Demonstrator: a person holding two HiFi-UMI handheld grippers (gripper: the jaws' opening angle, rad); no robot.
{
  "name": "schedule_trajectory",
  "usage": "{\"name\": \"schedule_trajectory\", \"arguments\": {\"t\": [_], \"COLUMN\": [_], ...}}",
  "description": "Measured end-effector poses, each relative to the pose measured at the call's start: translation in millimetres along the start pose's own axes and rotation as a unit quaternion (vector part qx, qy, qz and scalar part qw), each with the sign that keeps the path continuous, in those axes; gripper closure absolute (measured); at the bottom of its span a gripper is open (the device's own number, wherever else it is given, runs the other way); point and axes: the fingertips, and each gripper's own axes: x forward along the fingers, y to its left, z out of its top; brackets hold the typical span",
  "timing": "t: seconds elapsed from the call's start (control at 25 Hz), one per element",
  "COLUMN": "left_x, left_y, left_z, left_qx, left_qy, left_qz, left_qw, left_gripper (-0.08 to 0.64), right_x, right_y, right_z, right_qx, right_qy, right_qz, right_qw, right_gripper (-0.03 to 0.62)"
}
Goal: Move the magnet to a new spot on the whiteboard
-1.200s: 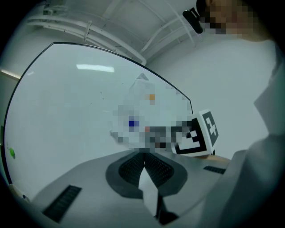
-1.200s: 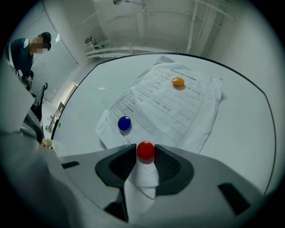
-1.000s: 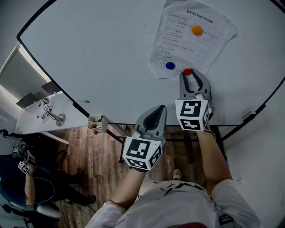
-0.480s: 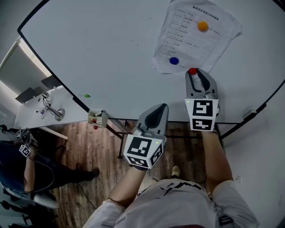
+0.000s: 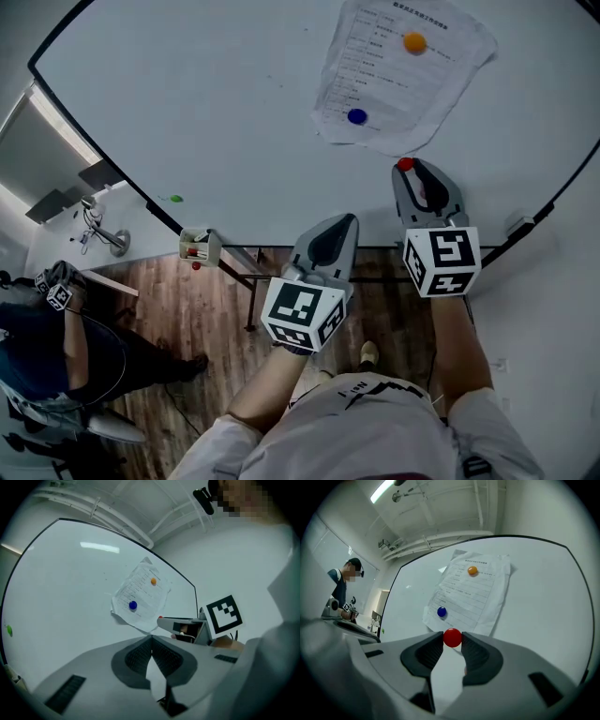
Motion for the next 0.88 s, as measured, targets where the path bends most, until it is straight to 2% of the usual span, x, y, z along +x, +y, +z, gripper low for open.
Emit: {"name": "schedule_trajectory", "arguments": {"t": [0.68,0.88], "left_x": [-21,-27], "left_y": [-23,-29], "left_z": [-9,-11], "left_qx": [-0.012,-0.006], "left_qy": [0.007,0.011], "left_qz": [-0.041,-0.05], "left_qw": [0.999,0.9987], "left_gripper": [0.549,0.549], "right_x": [-80,-94], "right_y": [29,37], "right_z": [-17,-20], "right_qx": [0.068,0.074], "right_qy": [-0.008,-0.006], "right_qz": [-0.011,-0.013], "right_qw": [0.998,0.997], "right_gripper": [0.466,0.465]}}
